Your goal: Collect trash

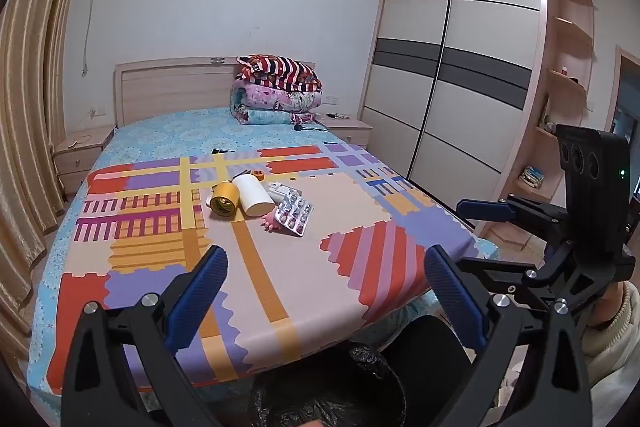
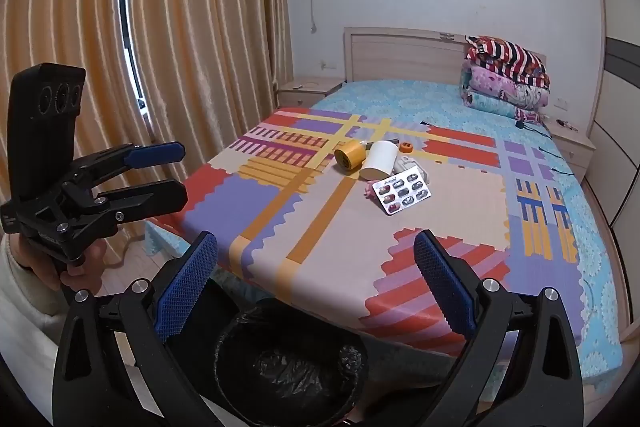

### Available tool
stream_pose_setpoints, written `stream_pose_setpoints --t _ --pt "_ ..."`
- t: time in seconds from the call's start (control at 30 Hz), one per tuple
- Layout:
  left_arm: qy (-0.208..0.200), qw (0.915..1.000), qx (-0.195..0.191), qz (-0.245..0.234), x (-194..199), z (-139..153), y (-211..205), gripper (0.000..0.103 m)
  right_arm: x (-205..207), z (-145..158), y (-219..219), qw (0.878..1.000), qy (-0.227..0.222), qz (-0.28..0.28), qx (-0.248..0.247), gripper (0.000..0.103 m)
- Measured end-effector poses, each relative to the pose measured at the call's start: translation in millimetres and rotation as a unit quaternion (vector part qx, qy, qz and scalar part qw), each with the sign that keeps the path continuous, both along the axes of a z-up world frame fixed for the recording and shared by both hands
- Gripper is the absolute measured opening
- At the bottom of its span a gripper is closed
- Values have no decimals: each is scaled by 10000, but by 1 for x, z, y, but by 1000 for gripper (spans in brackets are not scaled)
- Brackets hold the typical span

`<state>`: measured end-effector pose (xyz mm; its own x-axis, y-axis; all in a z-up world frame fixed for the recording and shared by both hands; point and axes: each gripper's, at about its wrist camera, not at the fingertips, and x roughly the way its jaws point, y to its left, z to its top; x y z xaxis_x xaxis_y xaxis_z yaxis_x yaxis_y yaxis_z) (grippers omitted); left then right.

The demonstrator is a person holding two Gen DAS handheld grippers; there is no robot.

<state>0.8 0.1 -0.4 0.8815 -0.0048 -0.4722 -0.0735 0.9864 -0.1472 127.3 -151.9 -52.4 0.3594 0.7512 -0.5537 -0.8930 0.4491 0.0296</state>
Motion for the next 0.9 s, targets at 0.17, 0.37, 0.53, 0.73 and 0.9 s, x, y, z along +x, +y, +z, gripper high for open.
stream_pose_setpoints --t 0.17,0.37,0.53,0.73,0.9 --pt "34 10000 16 -29 5 -1 -3 95 0 0 0 10000 -3 -12 7 99" --pt "-1 10000 19 -26 -1 0 -1 95 1 -1 -1 10000 6 -4 13 100" --pt "-55 10000 0 -2 -1 -4 0 95 1 -1 0 10000 2 -2 8 100" --pt "-53 10000 2 22 0 -4 0 95 -1 0 0 10000 9 3 16 100" --pt "-56 10000 8 32 -1 -3 -1 95 -1 1 1 10000 5 2 13 100"
